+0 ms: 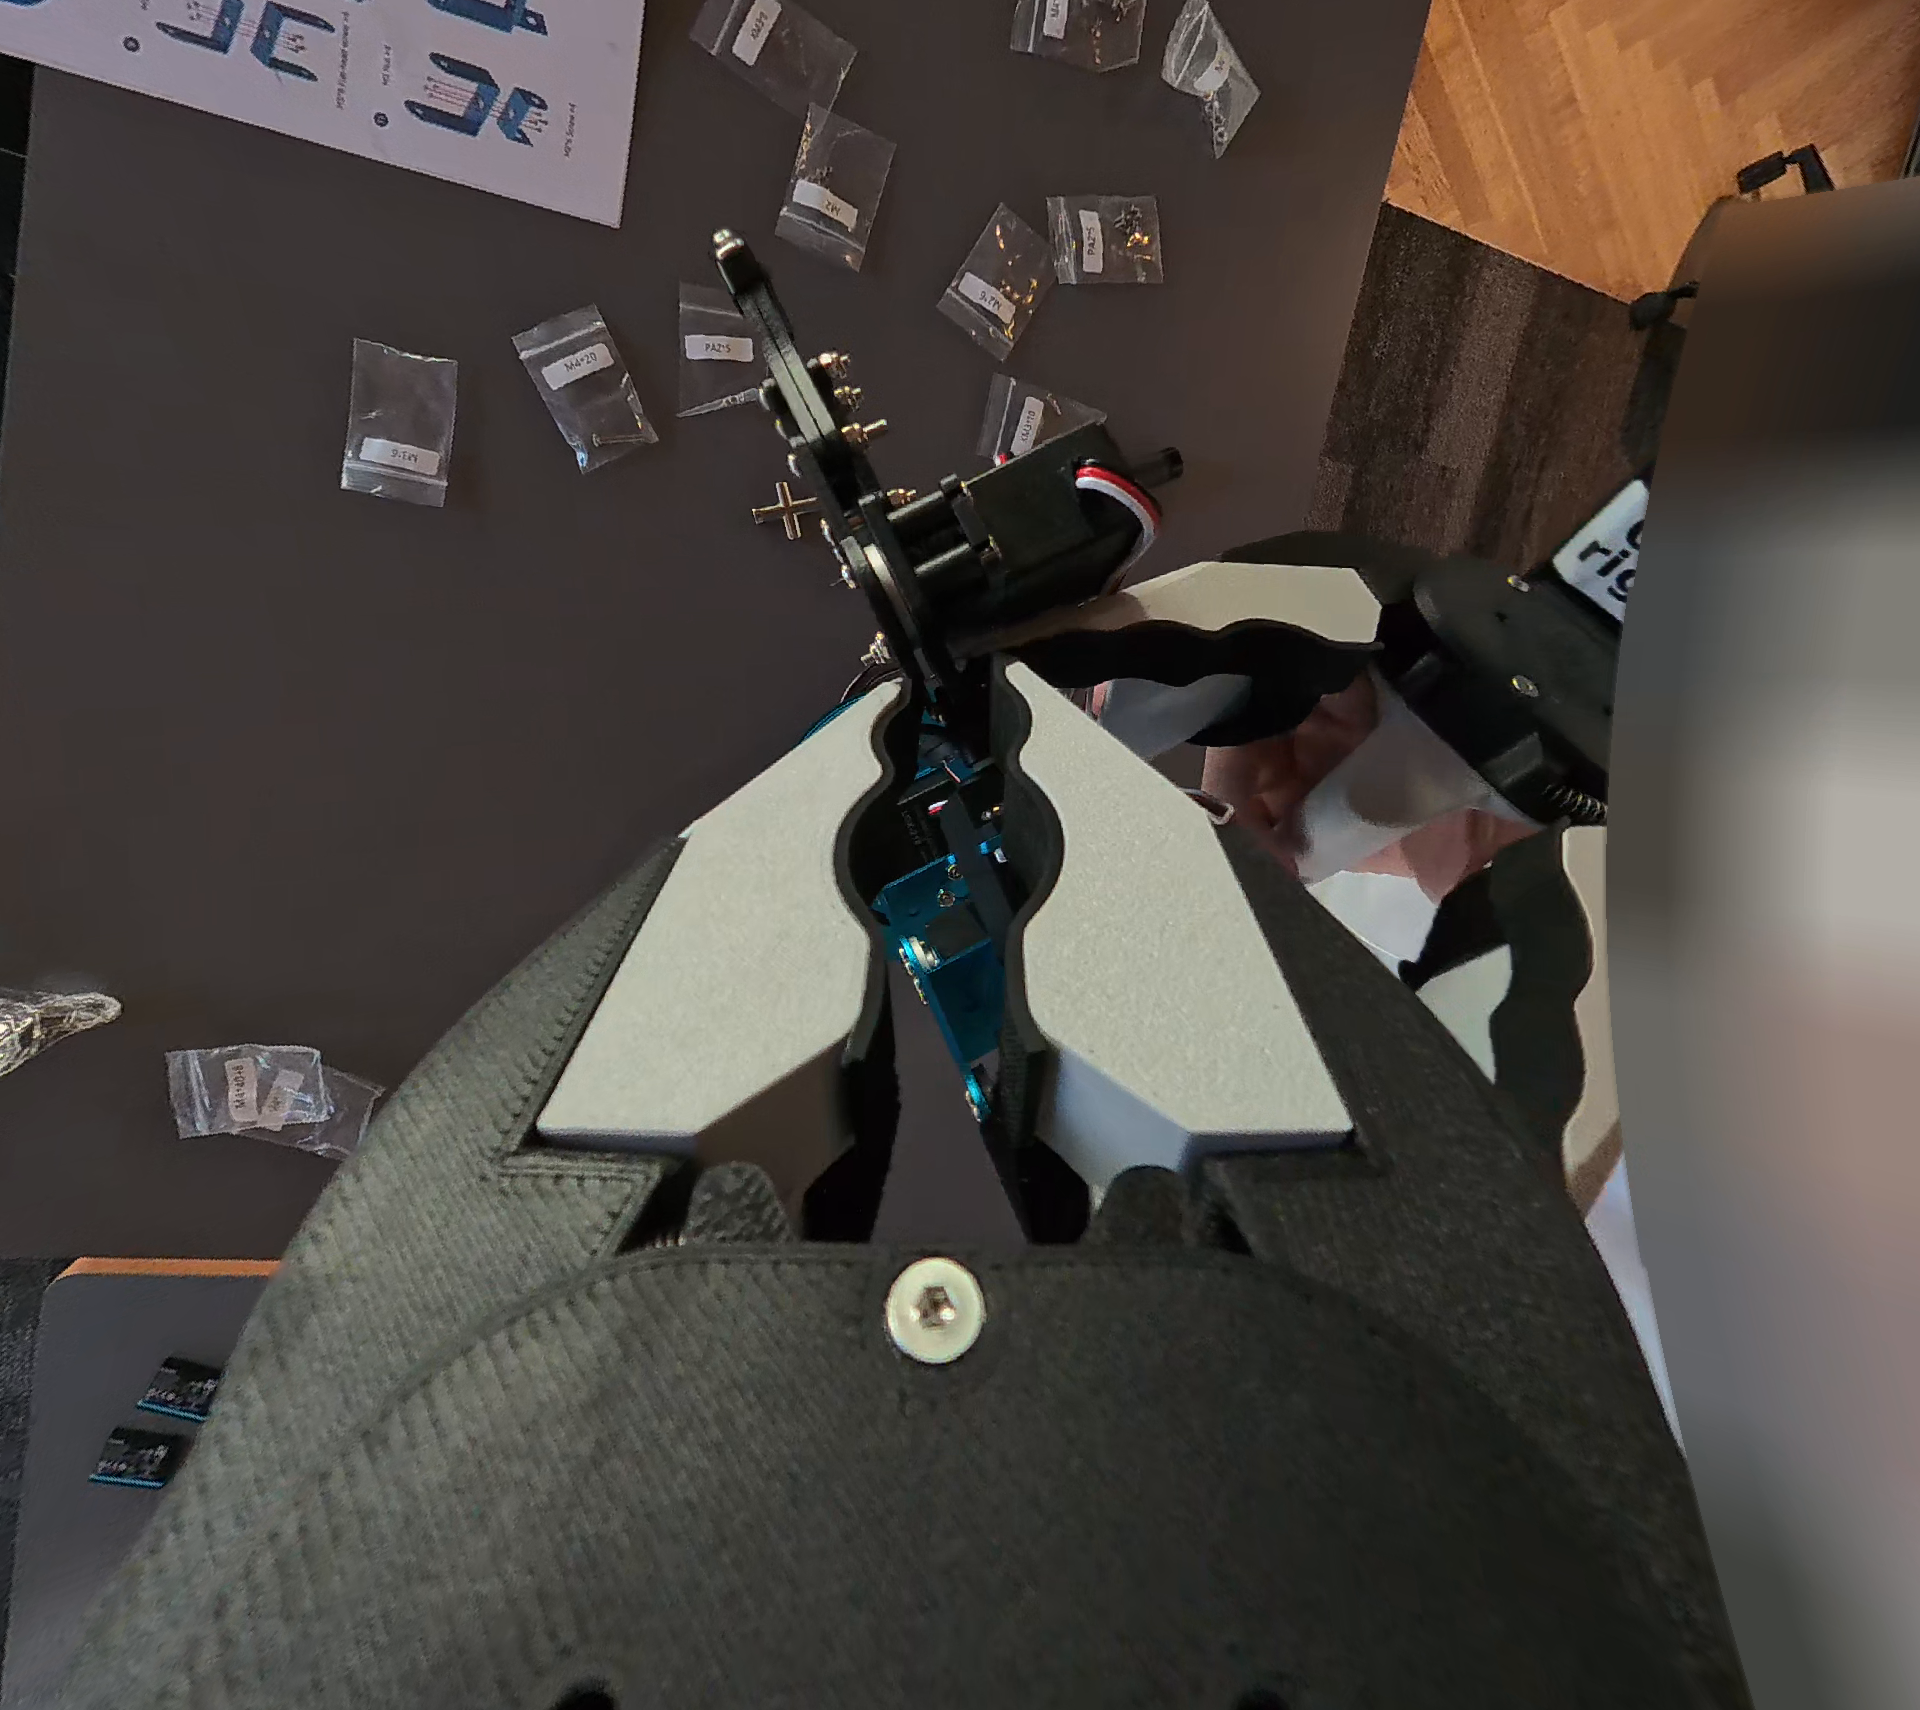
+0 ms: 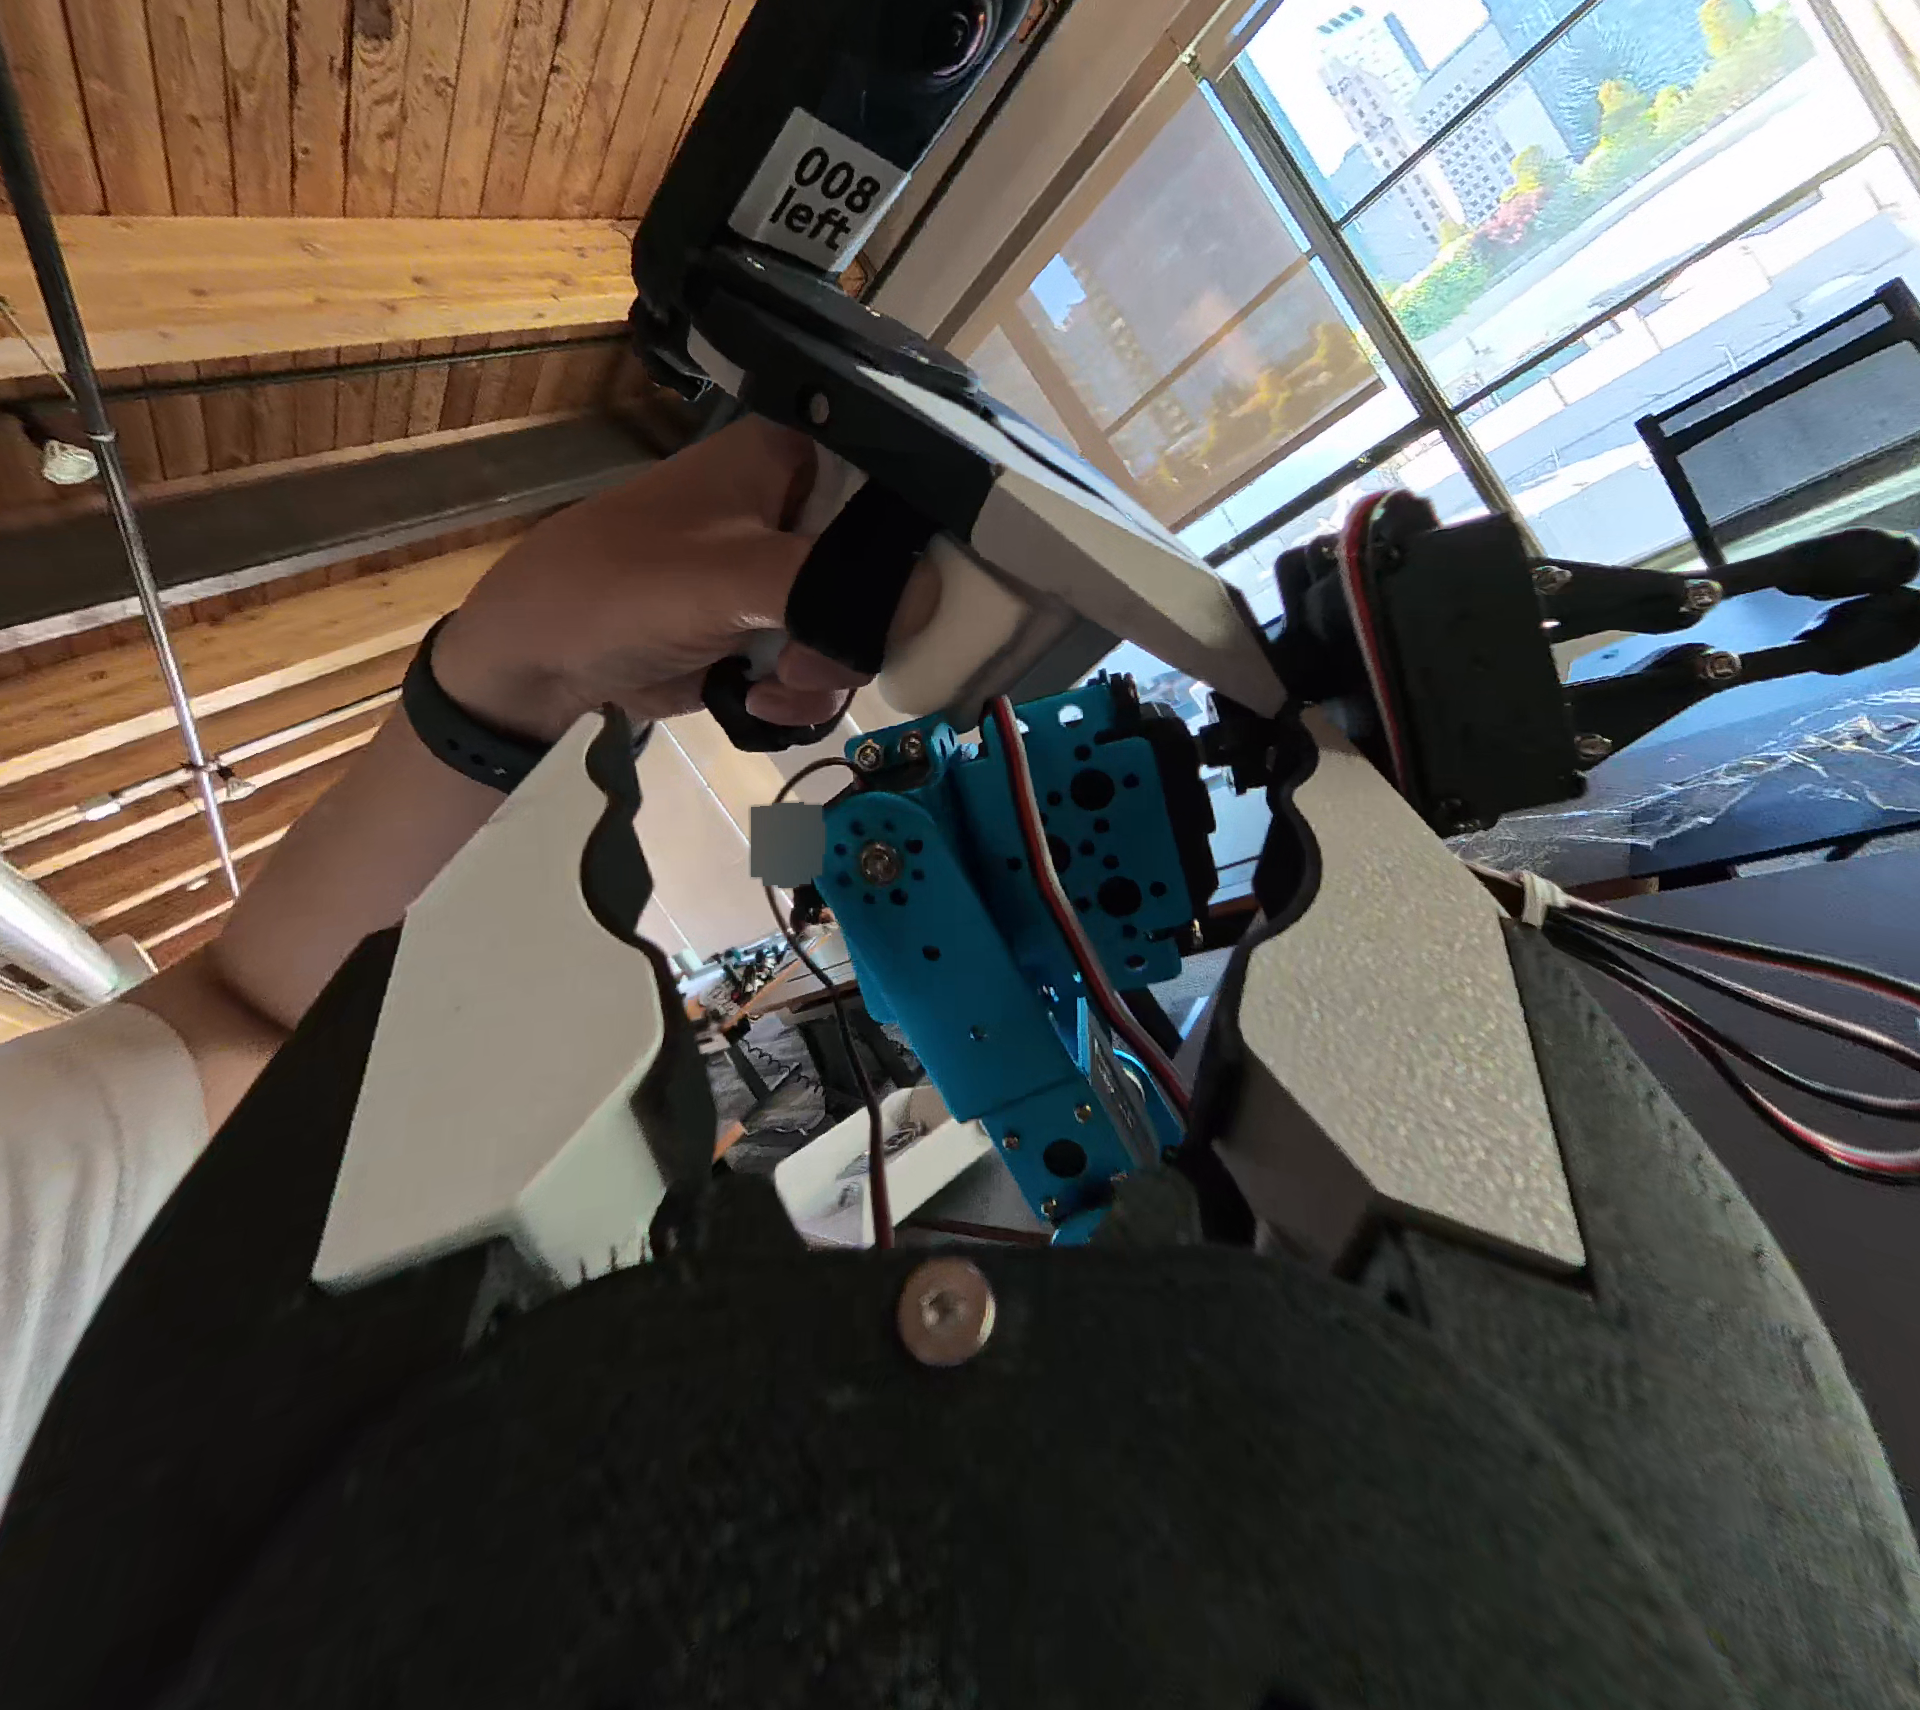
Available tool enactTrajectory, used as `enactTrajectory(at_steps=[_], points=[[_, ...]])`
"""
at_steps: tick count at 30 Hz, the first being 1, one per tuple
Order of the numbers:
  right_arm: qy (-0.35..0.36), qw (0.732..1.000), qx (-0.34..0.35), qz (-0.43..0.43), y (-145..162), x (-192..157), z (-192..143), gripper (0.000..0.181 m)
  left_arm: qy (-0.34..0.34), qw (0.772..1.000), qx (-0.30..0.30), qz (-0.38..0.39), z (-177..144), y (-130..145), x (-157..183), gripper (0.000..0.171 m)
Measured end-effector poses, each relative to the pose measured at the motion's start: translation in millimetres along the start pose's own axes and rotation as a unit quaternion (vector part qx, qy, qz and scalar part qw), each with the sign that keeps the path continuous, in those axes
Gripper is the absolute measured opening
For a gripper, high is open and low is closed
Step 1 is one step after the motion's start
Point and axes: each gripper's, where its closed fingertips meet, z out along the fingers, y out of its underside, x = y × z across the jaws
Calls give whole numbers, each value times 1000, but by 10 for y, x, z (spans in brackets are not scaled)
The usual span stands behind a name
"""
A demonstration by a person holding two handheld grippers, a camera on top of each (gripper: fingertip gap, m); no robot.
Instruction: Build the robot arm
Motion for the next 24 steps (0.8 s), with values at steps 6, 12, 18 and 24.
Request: enactTrajectory(at_steps=[6, 12, 18, 24], points=[[35, 997, -13, -61, 102, 10, 21, 115, 3, 1000, 0, -7, -2, 7, -10, 12], [-14, 995, 82, 57, -66, -25, -32, 118, 9, 1000, 10, -16, -13, 11, -8, 12], [-9, 994, 87, 61, -70, -30, -19, 118, 6, 1000, 16, -17, -24, 11, -11, 12], [-3, 996, 70, 57, -61, -55, -3, 122, 6, 1000, 16, -15, -24, 14, -7, 12]])
